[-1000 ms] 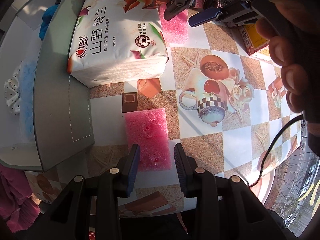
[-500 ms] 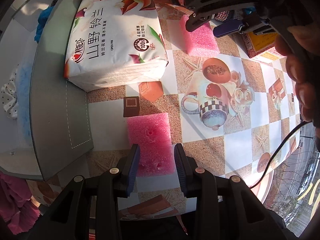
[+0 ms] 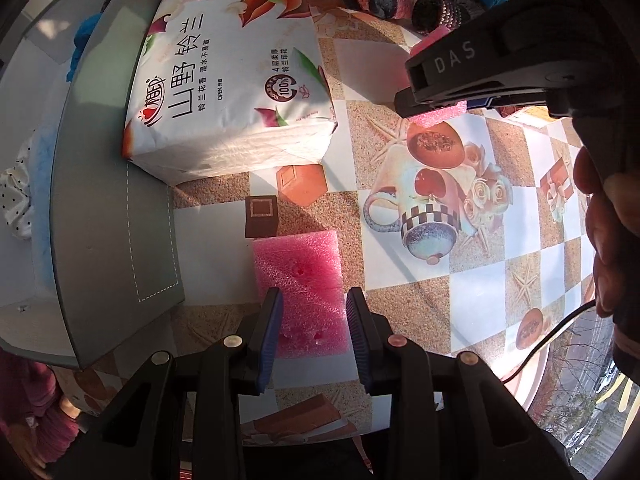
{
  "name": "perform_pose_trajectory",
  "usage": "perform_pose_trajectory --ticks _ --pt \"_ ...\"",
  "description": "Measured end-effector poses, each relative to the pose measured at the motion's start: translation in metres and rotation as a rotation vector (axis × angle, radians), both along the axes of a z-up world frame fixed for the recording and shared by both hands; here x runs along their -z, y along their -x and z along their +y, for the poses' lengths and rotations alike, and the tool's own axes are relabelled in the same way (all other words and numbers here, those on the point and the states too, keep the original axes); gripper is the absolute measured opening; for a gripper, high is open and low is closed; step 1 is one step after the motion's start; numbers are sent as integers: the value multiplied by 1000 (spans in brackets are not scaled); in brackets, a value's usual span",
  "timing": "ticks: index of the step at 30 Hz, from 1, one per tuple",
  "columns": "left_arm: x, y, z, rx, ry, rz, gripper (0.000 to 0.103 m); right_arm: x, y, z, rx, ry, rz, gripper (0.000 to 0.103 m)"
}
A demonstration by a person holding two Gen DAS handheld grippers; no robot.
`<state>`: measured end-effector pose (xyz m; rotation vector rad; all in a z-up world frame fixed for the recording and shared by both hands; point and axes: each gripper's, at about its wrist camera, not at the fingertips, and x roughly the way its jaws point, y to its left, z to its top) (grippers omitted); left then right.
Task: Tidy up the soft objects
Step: 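Grasp a pink foam sponge with right tool while left tool approaches another sponge, then grasp the second pink foam sponge with the left tool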
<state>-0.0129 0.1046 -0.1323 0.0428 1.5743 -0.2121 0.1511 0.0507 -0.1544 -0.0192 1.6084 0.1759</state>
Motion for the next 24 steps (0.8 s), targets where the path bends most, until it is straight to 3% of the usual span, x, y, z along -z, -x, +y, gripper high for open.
perform_pose_trajectory --ticks 2,3,8,16,20,24 --pt "-3 -1 5 -7 33 10 18 -8 16 -13 7 -7 -5 29" --pt "-4 -2 8 -4 41 16 0 -11 22 -18 13 -16 -10 29" --pt "-20 -3 9 11 96 4 0 -38 70 -66 155 -154 -53 29" --pt "-36 -13 10 7 192 12 0 -57 129 -124 229 -133 -91 29" --pt "-36 -13 -3 83 125 20 0 -62 155 -146 241 -109 -98 29" --pt "-31 -5 -9 155 75 24 1 -61 183 -175 270 -81 -44 29"
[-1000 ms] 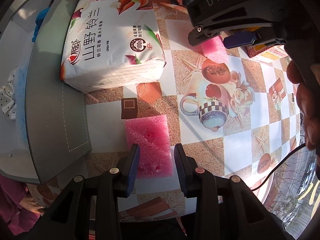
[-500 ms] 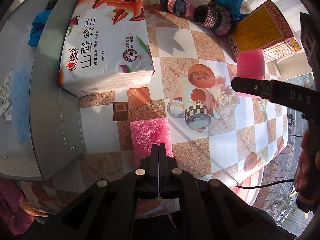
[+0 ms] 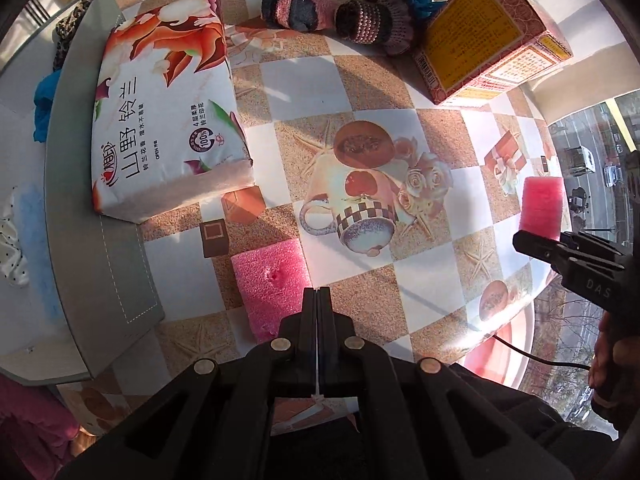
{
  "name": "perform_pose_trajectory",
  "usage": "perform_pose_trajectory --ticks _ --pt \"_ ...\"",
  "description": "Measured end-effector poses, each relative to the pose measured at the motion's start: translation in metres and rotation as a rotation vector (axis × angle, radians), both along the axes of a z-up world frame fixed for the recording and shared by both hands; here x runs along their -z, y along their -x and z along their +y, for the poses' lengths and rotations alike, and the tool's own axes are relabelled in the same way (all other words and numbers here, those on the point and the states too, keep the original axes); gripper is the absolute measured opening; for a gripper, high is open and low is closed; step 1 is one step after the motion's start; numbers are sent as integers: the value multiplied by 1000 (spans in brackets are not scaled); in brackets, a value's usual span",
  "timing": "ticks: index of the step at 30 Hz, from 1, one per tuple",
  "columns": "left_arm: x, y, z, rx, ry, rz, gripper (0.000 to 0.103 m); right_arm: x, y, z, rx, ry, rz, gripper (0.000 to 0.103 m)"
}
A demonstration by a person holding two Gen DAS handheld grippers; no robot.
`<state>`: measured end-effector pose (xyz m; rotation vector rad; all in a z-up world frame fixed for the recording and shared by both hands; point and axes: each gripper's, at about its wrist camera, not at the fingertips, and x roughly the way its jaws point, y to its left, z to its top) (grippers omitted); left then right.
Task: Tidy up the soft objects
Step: 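Grasp the second pink foam sponge with the left tool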
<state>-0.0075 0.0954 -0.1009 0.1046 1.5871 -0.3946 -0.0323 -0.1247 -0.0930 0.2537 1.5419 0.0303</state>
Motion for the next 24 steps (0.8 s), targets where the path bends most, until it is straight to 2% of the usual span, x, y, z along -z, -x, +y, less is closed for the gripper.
perform_pose_trajectory --ticks 2,3,4,6,8,10,12,18,19,21,24 --pt "7 2 6 -24 -35 30 7 -1 7 -4 -10 11 -2 29" --pt "8 2 10 -42 -44 33 25 -2 9 -5 -14 7 -6 29" --pt "8 3 13 -59 -54 31 54 -2 10 -5 -15 2 -12 29" --pt "2 5 15 -67 -63 -8 74 -3 10 -4 -18 -4 -20 29" --pt "-2 7 10 -48 -49 -32 75 -2 11 -3 -21 -11 -25 29" --pt "2 8 1 -30 -79 -29 77 -3 14 -3 -27 -16 -26 29" --pt "14 7 -3 -32 -126 -2 77 -3 15 -2 -33 -20 -25 29" --pt "48 0 9 -126 -154 109 77 -7 20 -5 -46 -5 -33 29" --pt "51 2 12 -130 -148 127 70 -8 20 -7 -44 -3 -36 29" --pt "50 3 13 -91 -176 112 51 -11 20 -10 -39 2 -40 29" --pt "33 4 6 -41 -112 90 51 -16 19 -17 -25 6 -50 29"
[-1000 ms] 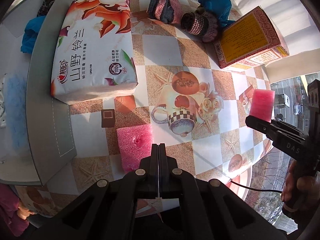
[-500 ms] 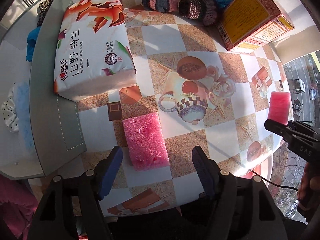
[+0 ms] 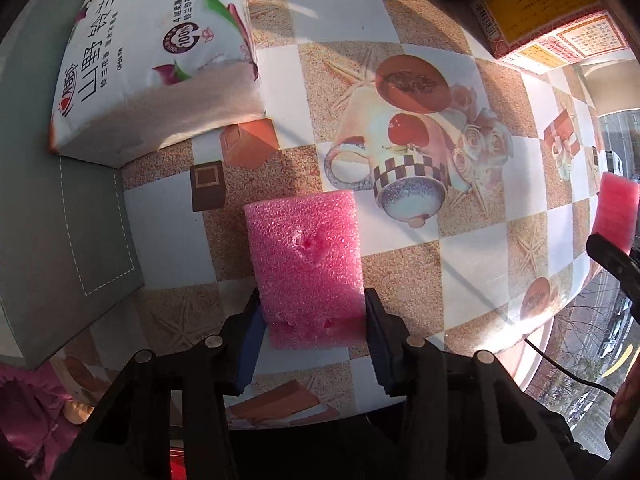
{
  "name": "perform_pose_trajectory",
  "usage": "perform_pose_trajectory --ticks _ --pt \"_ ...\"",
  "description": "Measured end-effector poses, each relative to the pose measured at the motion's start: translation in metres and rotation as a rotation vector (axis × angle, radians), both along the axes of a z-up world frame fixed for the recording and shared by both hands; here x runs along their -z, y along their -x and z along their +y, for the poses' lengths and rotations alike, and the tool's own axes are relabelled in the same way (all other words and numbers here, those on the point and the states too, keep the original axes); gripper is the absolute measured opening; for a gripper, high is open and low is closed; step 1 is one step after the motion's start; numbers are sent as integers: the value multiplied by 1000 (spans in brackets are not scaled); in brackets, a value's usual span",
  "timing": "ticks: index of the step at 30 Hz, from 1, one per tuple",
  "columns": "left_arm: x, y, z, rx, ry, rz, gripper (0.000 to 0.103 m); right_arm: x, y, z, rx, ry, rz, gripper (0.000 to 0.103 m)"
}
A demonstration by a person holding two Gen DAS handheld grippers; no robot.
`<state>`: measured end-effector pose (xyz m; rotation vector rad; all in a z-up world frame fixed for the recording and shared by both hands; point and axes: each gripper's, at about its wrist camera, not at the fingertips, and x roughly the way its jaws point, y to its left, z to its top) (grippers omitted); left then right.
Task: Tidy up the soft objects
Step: 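Grasp the second pink foam sponge with the left tool, then carry pink sponge with left tool while right tool carries its sponge over box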
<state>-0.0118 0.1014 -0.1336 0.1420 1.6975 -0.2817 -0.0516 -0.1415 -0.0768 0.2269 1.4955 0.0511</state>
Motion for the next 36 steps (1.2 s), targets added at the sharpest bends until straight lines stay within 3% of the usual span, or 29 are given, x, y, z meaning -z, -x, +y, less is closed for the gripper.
perform_pose_trajectory --ticks 6,14,19,23,27,31,36 --pt "-52 -2 -22 118 70 -117 50 -15 -4 -12 36 6 -32 29" --pt "-121 -11 -95 298 134 -322 51 -45 -11 -40 114 36 -73 29" --pt "-168 -45 -139 363 140 -429 51 -78 -33 -73 202 81 -133 29" --pt "-203 -98 -146 262 167 -482 51 -121 -72 -83 206 120 -232 29" --pt "-224 -138 -127 172 107 -530 51 -163 -116 -67 161 134 -328 29" --pt "-220 -162 -88 47 69 -508 51 -185 -146 -24 67 123 -383 29" --pt "-208 -156 -41 -38 27 -476 51 -182 -162 36 -40 58 -373 29"
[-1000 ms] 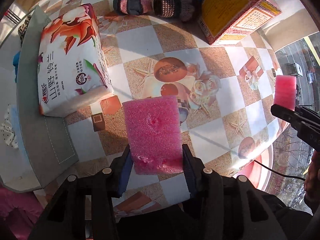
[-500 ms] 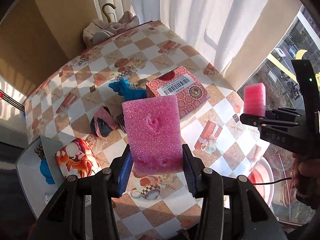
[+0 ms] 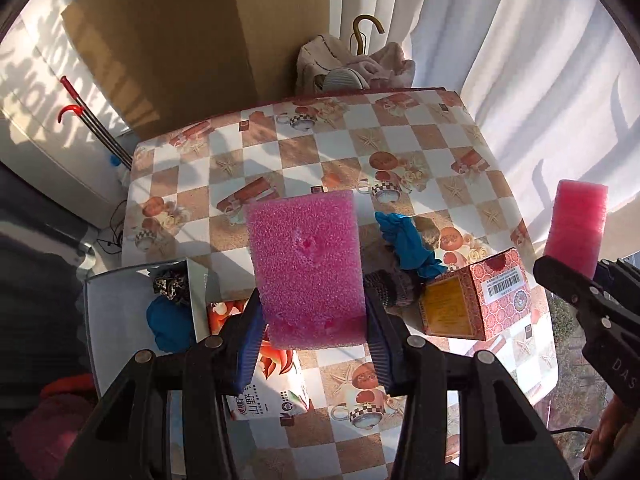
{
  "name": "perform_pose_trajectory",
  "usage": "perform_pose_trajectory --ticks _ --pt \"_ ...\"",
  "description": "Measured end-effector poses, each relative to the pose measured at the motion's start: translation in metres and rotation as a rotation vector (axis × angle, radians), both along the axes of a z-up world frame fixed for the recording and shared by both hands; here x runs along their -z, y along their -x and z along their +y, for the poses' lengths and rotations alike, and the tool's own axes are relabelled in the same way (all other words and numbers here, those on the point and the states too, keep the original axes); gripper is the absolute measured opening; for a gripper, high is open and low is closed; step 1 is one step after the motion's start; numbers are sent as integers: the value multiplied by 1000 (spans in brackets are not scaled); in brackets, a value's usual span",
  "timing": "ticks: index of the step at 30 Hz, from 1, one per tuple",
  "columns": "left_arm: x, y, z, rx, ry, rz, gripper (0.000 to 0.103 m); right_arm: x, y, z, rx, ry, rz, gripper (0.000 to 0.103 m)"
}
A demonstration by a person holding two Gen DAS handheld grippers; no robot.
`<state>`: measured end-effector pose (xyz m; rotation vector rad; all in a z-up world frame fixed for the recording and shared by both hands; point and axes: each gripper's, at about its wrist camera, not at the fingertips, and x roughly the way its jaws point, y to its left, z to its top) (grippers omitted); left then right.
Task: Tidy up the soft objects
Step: 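Carry pink sponge with left tool while right tool carries its sponge over box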
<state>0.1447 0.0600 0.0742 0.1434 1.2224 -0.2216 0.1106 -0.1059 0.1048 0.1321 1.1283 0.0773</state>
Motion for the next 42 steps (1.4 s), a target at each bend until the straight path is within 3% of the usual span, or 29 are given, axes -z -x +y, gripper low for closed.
perform_pose_trajectory --ticks 6,13,31,42 --pt "26 19 52 -97 0 63 51 26 5 70 -146 -10 72 29" --pt "55 48 86 -167 27 153 51 55 25 126 -308 79 159 29" --pt "63 70 132 -282 51 146 51 58 36 171 -422 131 166 29" --pt "65 78 147 -302 4 158 51 60 43 189 -484 92 155 29"
